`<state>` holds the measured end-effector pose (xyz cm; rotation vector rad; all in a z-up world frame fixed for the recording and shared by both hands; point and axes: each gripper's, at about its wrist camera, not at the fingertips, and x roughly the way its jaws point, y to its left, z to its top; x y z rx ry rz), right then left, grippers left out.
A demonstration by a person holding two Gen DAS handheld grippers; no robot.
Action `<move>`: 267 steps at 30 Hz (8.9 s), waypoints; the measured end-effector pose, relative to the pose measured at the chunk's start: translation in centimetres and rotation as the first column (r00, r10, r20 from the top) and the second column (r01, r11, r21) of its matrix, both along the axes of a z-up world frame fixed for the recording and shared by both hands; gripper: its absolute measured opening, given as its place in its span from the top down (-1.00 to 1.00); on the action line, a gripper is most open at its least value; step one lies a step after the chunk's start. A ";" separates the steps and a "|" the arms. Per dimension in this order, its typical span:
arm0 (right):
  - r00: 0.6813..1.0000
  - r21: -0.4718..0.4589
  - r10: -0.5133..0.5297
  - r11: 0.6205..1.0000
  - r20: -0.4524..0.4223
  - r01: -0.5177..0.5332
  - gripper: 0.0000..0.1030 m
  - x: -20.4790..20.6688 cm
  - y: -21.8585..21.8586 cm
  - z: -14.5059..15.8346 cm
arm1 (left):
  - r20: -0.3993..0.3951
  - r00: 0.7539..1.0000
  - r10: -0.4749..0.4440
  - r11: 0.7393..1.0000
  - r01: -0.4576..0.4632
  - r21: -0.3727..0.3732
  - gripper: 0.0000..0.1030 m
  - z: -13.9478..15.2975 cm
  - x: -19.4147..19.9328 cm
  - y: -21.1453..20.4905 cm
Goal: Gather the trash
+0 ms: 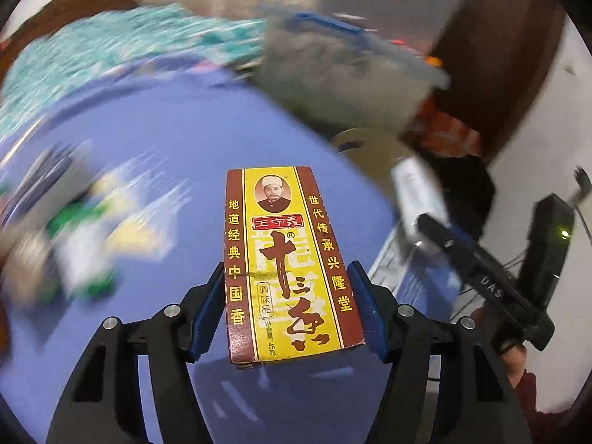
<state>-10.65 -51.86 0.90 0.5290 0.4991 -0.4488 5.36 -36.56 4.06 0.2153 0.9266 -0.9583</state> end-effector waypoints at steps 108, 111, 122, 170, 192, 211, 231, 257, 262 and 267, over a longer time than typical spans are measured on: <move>0.874 0.087 0.486 0.871 -0.021 -0.483 0.22 11.3 22.0 1.0 | -0.050 0.794 0.606 0.794 -0.607 -0.021 -0.11 -1.0 -0.7 35.4; 0.882 0.085 0.471 0.880 -0.025 -0.468 0.22 10.4 21.0 0.7 | -0.065 0.807 0.587 0.800 -0.591 -0.102 -0.10 0.1 -2.3 36.9; 0.879 0.090 0.478 0.875 0.009 -0.476 0.22 8.9 21.0 0.6 | -0.174 0.878 0.446 0.810 -0.479 -0.338 0.11 3.8 -2.8 37.5; 0.984 0.223 -0.179 0.959 0.000 0.174 -0.33 -0.9 -11.1 -2.4 | -0.312 0.934 -0.172 0.985 0.163 -0.055 -0.46 -2.7 3.4 -17.4; 0.979 0.269 0.201 0.941 0.043 -0.205 0.13 3.6 5.4 -1.2 | -0.036 0.987 0.157 0.985 -0.159 -0.071 -0.45 3.2 -3.4 15.9; 0.708 -0.052 0.630 0.735 -0.318 -0.677 -0.70 14.2 31.0 -2.3 | -0.074 0.766 0.639 0.767 -0.641 -0.008 -0.70 -0.9 3.2 35.7; 0.821 0.116 0.560 0.828 -0.113 -0.549 -0.20 10.0 23.9 -0.5 | -0.145 0.837 0.528 0.835 -0.542 -0.089 0.21 -1.8 0.8 34.6; 0.742 0.338 0.668 0.714 -0.065 -0.613 0.12 17.8 21.0 -3.1 | -0.285 0.878 0.385 0.900 -0.425 -0.095 0.23 -3.9 -0.2 30.8; 0.590 0.425 0.807 0.544 -0.027 -0.724 0.10 18.8 23.1 -3.7 | -0.292 0.866 0.406 0.887 -0.451 -0.105 0.23 -4.0 0.1 32.2; 0.479 0.506 0.874 0.376 0.085 -0.776 0.10 17.1 25.1 -4.6 | -0.340 0.835 0.433 0.858 -0.497 -0.129 0.29 -4.3 1.3 34.0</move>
